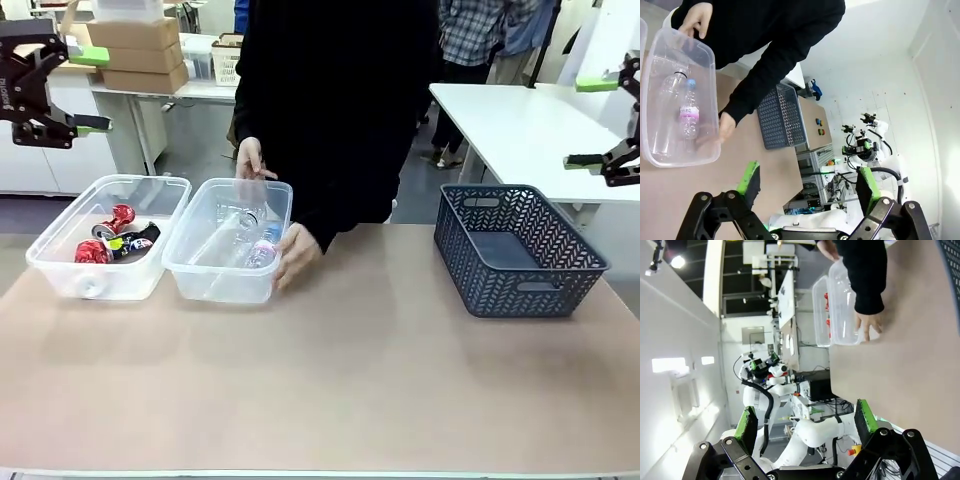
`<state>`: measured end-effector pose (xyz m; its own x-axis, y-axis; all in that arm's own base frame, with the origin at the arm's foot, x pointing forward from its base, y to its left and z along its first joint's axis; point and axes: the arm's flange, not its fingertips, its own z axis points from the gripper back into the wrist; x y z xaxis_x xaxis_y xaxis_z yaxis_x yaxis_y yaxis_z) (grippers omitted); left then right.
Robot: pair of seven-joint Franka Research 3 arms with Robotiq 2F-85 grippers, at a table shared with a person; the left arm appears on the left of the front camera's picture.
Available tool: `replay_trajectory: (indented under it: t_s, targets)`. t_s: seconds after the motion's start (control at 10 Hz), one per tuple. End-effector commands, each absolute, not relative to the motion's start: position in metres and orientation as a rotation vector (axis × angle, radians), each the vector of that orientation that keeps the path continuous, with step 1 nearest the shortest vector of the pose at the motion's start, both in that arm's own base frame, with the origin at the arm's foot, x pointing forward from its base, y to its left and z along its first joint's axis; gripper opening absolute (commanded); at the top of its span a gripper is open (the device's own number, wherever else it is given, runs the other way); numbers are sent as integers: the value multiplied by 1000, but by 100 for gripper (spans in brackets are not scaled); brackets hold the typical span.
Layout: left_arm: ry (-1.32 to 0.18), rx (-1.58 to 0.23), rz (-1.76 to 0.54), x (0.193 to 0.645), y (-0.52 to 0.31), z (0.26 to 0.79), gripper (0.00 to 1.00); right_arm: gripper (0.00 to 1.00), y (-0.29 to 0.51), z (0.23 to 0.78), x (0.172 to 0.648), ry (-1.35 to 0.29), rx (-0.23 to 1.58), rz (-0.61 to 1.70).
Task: Sort the waste into each basket.
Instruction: Release the Organizing box you were holding.
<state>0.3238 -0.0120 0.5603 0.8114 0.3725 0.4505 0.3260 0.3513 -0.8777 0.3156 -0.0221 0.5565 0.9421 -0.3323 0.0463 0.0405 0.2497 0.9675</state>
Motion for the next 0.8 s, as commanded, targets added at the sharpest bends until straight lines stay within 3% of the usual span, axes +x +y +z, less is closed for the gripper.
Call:
replay_trajectory:
  t_s: [0.0,0.7]
  targets:
    - [-650,-1237,36,322,-13,563,100,100,-24,557,318,-272,1294,-224]
    - [-650,-1237,36,322,-13,563,100,100,-24,557,318,-272,1294,-224]
